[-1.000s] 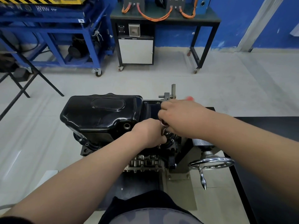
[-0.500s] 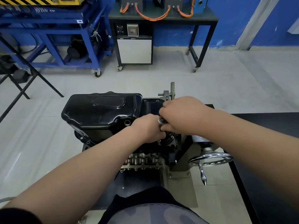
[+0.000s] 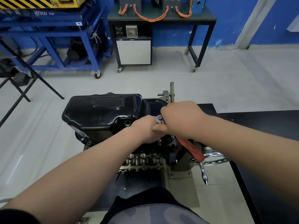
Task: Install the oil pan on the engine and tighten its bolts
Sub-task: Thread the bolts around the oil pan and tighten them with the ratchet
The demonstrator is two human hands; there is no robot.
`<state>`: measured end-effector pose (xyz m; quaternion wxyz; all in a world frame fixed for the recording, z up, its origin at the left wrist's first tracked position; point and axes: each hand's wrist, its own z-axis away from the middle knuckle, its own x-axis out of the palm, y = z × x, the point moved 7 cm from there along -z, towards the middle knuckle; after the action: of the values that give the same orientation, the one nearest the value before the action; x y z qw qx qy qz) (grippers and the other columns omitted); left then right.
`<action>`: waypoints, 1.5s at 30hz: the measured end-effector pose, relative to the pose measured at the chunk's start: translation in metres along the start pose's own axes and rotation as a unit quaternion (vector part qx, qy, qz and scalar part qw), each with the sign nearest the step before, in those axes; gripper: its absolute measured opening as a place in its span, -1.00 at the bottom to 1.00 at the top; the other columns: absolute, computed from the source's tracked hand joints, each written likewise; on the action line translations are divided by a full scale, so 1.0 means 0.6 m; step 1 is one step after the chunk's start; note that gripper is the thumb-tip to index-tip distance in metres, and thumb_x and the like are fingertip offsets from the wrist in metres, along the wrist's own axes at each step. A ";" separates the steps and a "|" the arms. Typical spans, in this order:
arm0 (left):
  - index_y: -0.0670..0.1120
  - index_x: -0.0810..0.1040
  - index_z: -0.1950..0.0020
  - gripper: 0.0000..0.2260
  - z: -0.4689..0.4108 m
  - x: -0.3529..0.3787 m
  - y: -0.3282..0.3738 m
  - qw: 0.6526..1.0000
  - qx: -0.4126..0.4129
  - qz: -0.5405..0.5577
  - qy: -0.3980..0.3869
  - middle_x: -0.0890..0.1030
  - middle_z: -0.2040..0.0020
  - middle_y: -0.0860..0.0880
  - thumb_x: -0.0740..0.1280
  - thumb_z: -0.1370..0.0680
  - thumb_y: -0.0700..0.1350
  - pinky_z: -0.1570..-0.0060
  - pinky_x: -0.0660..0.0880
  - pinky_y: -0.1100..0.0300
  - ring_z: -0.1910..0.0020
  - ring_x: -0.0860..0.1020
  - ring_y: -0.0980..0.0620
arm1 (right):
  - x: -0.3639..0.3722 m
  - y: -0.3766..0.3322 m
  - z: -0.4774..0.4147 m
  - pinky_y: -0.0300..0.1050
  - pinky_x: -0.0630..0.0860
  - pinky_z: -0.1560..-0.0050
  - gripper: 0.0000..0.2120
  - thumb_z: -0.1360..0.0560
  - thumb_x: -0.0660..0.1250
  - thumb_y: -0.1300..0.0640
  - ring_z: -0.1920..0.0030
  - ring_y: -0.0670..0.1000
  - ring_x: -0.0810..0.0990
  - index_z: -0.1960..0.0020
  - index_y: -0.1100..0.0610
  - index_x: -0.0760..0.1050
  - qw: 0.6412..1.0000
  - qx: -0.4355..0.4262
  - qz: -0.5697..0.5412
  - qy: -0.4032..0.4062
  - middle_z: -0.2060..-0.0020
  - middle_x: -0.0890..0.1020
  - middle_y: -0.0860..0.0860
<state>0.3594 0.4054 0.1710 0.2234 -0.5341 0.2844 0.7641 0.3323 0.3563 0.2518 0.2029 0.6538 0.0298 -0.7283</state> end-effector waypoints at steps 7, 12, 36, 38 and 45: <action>-0.06 0.31 0.31 -0.80 -0.004 -0.002 0.007 1.000 -0.007 -0.001 0.002 0.52 0.25 -0.04 0.20 -0.47 -0.03 0.20 0.49 0.08 0.18 0.50 -0.09 | -0.023 -0.013 -0.002 -0.05 0.44 0.02 -0.79 -0.46 0.31 0.07 0.00 0.05 0.48 -0.09 0.05 0.45 0.989 -0.148 0.012 0.006 0.03 0.43 -0.01; -0.05 0.37 0.33 -0.75 0.006 0.004 -0.003 0.998 -0.029 0.052 -0.015 0.45 0.36 0.00 0.23 -0.47 0.06 0.36 0.37 0.17 0.33 0.43 -0.02 | -0.018 -0.010 0.014 -0.15 0.26 0.39 -0.67 -0.45 0.22 -0.19 0.39 0.05 0.35 0.25 0.07 0.39 0.998 -0.045 0.040 0.028 0.39 0.30 -0.04; -0.11 0.46 0.31 -0.79 0.102 0.094 0.001 0.376 -0.163 0.912 -0.032 0.31 0.46 0.02 0.12 -0.43 -0.07 0.69 0.09 0.43 0.61 0.23 0.13 | -0.039 0.017 0.026 -0.15 0.33 0.26 -0.88 -0.42 0.20 -0.05 0.22 -0.03 0.45 0.09 -0.10 0.49 0.984 0.000 -0.166 0.069 0.37 0.44 -0.19; -0.11 0.46 0.27 -0.82 0.102 0.075 -0.001 0.389 -0.137 0.911 -0.022 0.31 0.45 0.03 0.16 -0.46 -0.08 0.70 0.10 0.42 0.61 0.23 0.14 | -0.072 0.040 0.039 -0.15 0.29 0.28 -0.88 -0.42 0.20 -0.05 0.28 -0.04 0.40 0.10 -0.13 0.49 0.972 0.021 -0.187 0.138 0.44 0.36 -0.22; -0.10 0.62 0.12 -0.85 0.107 0.040 -0.007 0.533 -0.079 0.839 0.071 0.36 0.44 0.03 0.27 -0.51 -0.10 0.63 0.13 0.43 0.58 0.26 0.16 | -0.098 0.081 0.098 -0.22 0.30 0.43 -0.94 -0.35 0.23 -0.01 0.46 -0.12 0.44 0.26 -0.10 0.47 0.899 0.113 -0.358 0.228 0.50 0.50 -0.14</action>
<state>0.3100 0.4528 0.1650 -0.5843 -0.1179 0.5557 0.5796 0.2971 0.3087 0.3278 -0.1589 0.7656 0.2245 -0.5815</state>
